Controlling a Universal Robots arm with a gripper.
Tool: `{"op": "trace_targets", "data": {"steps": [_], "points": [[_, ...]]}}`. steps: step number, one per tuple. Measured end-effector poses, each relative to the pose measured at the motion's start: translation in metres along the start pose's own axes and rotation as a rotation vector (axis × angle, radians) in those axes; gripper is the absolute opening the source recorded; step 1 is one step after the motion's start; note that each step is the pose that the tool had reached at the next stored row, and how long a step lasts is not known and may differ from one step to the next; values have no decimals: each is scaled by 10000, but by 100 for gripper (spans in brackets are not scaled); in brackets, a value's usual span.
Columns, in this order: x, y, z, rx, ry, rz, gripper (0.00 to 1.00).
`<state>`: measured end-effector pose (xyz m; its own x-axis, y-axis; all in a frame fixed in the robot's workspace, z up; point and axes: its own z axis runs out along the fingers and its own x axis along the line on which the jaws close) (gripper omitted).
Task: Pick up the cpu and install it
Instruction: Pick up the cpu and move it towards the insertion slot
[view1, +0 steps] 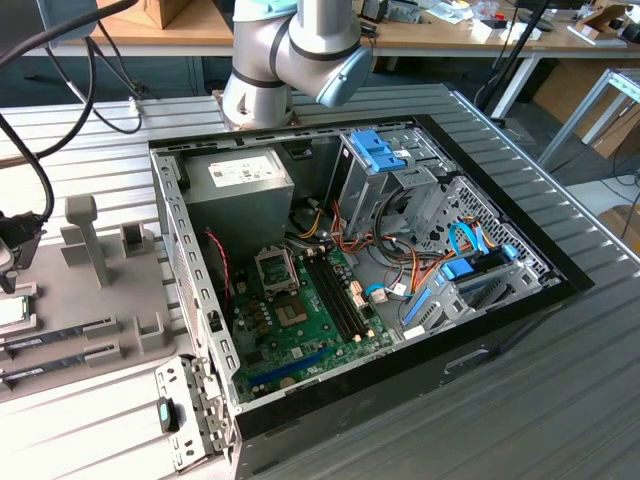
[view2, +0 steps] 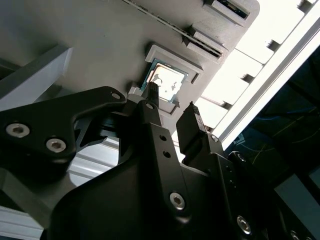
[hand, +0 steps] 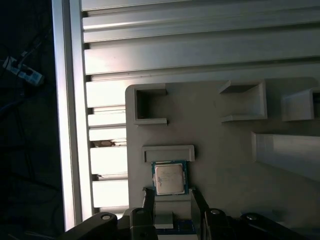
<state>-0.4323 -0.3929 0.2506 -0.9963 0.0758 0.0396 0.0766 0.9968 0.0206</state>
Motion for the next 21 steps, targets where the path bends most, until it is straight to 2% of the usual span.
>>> {"op": "trace_targets", "data": {"steps": [21], "points": [[-3,-2,69,0,0,0,42]]}}
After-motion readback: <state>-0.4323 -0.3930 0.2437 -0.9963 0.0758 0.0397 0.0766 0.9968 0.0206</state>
